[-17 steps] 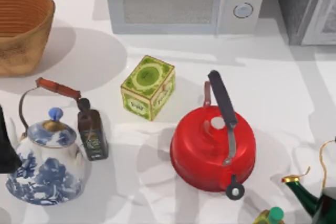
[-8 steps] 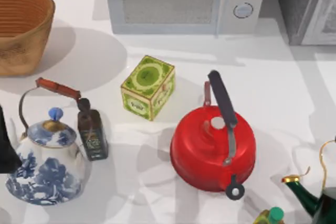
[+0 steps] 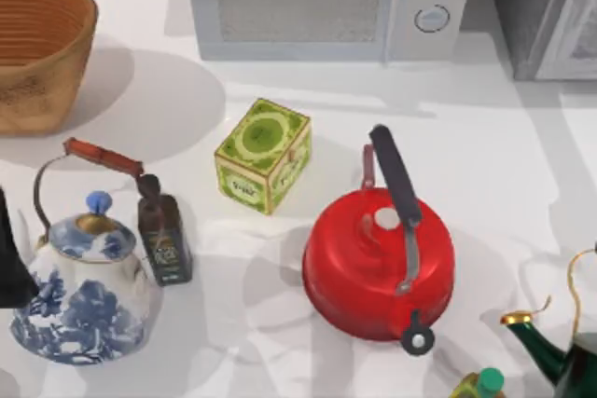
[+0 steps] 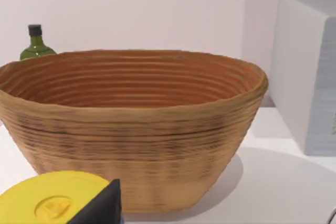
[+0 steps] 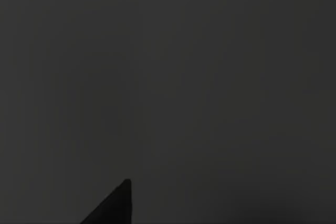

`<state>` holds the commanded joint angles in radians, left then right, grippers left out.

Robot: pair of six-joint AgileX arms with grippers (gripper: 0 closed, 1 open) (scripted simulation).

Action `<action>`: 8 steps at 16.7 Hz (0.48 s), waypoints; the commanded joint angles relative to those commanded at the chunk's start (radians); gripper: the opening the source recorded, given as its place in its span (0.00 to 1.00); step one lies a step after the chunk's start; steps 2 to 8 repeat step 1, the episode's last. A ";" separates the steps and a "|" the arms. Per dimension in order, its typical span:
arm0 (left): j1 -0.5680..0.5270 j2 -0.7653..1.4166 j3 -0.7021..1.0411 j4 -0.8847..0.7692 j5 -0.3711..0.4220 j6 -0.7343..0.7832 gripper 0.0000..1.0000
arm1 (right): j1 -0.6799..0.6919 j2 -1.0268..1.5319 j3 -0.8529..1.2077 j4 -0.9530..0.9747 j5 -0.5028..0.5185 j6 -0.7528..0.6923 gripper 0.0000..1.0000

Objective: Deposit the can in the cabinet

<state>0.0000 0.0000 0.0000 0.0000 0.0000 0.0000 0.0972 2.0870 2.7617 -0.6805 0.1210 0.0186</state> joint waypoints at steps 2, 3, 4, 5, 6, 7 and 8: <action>0.000 0.000 0.000 0.000 0.000 0.000 1.00 | 0.000 0.000 0.000 0.000 0.000 0.000 1.00; 0.000 0.000 0.000 0.000 0.000 0.000 1.00 | 0.000 0.000 0.000 0.000 0.000 0.000 1.00; 0.000 0.000 0.000 0.000 0.000 0.000 1.00 | 0.000 0.000 0.000 0.000 0.000 0.000 1.00; 0.000 0.000 0.000 0.000 0.000 0.000 1.00 | 0.000 0.000 0.000 0.000 0.000 0.000 1.00; 0.000 0.000 0.000 0.000 0.000 0.000 1.00 | 0.000 0.000 0.000 0.000 0.000 0.000 1.00; 0.000 0.000 0.000 0.000 0.000 0.000 1.00 | 0.000 0.000 0.000 0.000 0.000 0.000 1.00; 0.000 0.000 0.000 0.000 0.000 0.000 1.00 | 0.000 0.000 0.000 0.000 0.000 0.000 1.00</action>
